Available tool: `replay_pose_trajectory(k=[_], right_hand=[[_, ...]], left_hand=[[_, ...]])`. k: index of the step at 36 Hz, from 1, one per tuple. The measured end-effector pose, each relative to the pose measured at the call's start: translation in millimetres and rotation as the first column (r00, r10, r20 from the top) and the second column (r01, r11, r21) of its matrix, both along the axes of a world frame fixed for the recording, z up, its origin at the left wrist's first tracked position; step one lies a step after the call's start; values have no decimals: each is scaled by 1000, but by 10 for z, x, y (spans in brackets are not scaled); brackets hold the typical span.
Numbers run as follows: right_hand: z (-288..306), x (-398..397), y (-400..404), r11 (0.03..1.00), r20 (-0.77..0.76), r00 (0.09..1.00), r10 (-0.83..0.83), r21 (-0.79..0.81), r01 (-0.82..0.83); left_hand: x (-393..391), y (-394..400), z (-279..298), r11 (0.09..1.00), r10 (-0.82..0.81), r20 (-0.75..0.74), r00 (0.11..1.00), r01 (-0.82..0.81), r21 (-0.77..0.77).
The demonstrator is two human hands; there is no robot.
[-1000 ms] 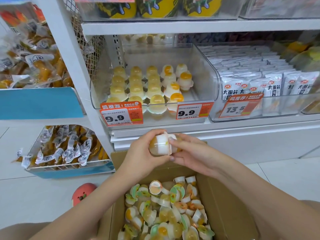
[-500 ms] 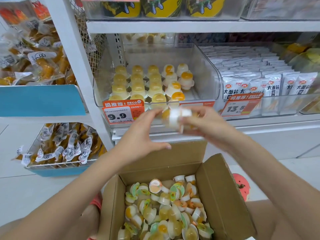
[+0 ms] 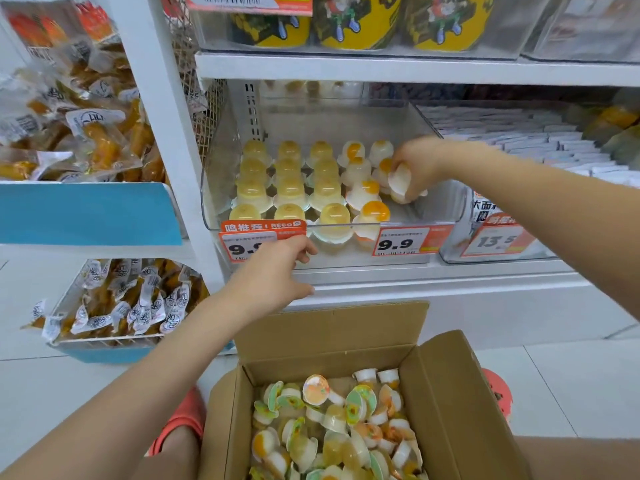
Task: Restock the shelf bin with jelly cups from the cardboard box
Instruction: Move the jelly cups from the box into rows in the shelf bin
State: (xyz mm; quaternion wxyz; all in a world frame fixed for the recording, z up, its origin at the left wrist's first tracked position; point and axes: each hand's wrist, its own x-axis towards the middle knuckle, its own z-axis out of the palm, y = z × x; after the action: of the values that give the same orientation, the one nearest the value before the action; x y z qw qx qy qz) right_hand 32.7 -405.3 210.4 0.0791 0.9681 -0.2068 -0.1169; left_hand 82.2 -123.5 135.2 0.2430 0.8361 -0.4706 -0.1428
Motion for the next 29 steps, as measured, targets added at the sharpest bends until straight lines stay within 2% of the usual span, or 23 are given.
replay_pose_trajectory(k=[10, 29], right_hand=[[-275, 87, -76, 995, -19, 1000, -22, 96, 24], [-388, 108, -95, 992, 5, 999, 31, 121, -32]], left_hand=[[-44, -37, 28, 1000, 27, 12, 1000, -27, 4], [-50, -25, 8, 1000, 19, 48, 999, -19, -1]])
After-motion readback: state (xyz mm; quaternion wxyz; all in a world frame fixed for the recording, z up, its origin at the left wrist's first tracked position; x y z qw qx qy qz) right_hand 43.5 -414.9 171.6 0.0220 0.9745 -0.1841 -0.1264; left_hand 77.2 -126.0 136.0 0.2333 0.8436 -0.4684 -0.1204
